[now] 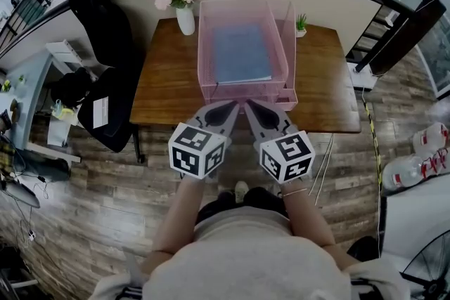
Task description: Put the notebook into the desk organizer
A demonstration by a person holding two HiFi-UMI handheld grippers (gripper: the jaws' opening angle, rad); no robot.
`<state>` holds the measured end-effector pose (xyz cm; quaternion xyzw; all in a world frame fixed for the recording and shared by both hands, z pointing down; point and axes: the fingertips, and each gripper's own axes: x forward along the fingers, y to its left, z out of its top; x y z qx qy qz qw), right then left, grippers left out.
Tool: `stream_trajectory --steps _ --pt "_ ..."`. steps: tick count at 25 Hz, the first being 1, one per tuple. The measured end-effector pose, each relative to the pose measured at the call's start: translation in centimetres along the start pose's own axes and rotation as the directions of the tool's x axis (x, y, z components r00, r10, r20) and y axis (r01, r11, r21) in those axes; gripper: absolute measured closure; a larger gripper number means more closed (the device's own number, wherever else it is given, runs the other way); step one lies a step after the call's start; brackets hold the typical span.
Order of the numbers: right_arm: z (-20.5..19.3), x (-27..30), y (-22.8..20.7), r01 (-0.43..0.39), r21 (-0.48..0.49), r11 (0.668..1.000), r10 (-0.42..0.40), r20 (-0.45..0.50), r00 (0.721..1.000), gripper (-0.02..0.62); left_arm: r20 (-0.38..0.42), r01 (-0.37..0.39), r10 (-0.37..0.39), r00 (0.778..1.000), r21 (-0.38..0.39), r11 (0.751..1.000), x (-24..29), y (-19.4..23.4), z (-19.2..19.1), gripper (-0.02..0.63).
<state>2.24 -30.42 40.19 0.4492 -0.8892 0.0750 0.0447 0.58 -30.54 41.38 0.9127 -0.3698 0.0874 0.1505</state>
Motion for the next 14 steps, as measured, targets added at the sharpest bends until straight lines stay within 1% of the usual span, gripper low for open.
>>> stream_trajectory --steps 5,9,14 --pt "0.23 -0.11 0.18 -0.002 -0.033 0.999 0.002 -0.006 1.000 0.591 0.001 -0.001 0.001 1.000 -0.010 1.000 0.02 -0.09 -0.07 0.592" --pt "-0.01 -0.06 0.41 -0.025 -0.006 1.000 0.025 -0.011 1.000 0.591 0.003 -0.008 0.008 1.000 -0.012 1.000 -0.03 0.06 0.04 0.592" --pt "-0.41 0.20 0.84 -0.048 -0.005 0.999 0.048 -0.035 0.998 0.589 -0.001 -0.012 0.012 1.000 -0.020 1.000 -0.09 0.36 0.02 0.592"
